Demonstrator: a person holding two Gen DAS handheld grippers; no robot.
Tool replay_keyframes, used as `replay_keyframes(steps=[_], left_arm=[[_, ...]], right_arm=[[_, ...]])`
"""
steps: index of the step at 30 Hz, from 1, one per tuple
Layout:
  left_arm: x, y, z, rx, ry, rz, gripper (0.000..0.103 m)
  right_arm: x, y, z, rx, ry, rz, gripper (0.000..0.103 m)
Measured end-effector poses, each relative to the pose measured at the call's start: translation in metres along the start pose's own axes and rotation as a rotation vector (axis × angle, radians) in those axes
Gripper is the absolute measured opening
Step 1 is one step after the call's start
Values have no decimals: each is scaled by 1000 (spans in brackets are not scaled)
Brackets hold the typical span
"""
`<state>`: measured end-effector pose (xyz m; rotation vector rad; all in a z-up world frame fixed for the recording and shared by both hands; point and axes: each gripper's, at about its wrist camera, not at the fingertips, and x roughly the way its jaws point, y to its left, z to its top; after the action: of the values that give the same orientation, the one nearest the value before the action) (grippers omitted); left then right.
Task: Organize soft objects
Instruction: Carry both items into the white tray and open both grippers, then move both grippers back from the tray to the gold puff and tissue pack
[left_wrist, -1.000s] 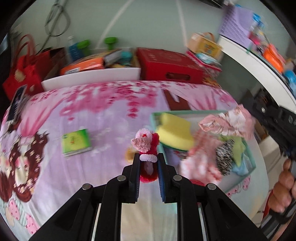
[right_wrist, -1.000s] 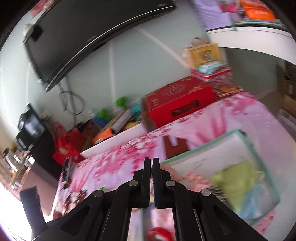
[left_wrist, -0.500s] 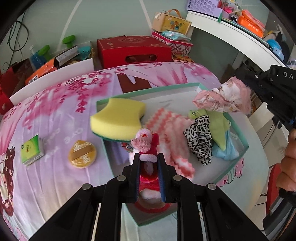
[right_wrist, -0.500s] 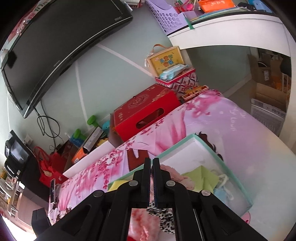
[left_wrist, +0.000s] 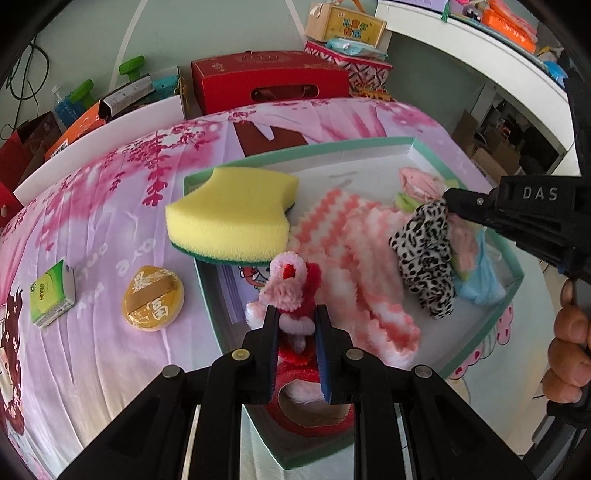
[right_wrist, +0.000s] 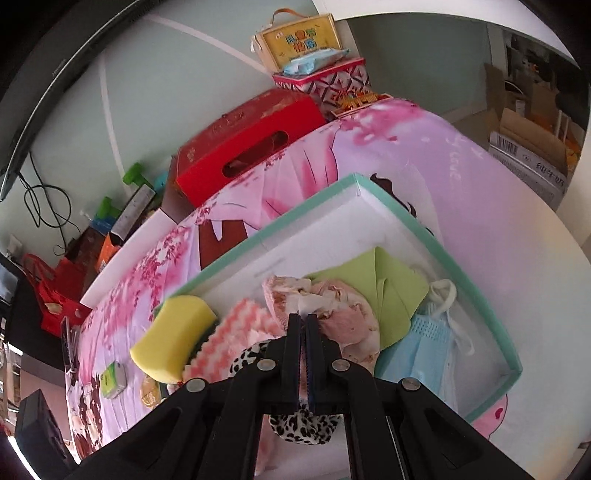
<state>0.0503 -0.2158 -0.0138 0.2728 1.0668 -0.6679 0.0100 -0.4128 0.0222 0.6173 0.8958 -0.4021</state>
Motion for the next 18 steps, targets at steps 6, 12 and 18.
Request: replay_keyframes(steps=[6,12,18], left_arm=[[2,0,0,-3,13,2,29],[-3,2,1,-14,18,12,54],[-13,7,2,-30,12,-1,66]], right_arm=[[-3,4,-1,-28,14,-40,5],[-9,6,1,-22,27,-57,5],[-18,7,1,-39,32,-120,29]])
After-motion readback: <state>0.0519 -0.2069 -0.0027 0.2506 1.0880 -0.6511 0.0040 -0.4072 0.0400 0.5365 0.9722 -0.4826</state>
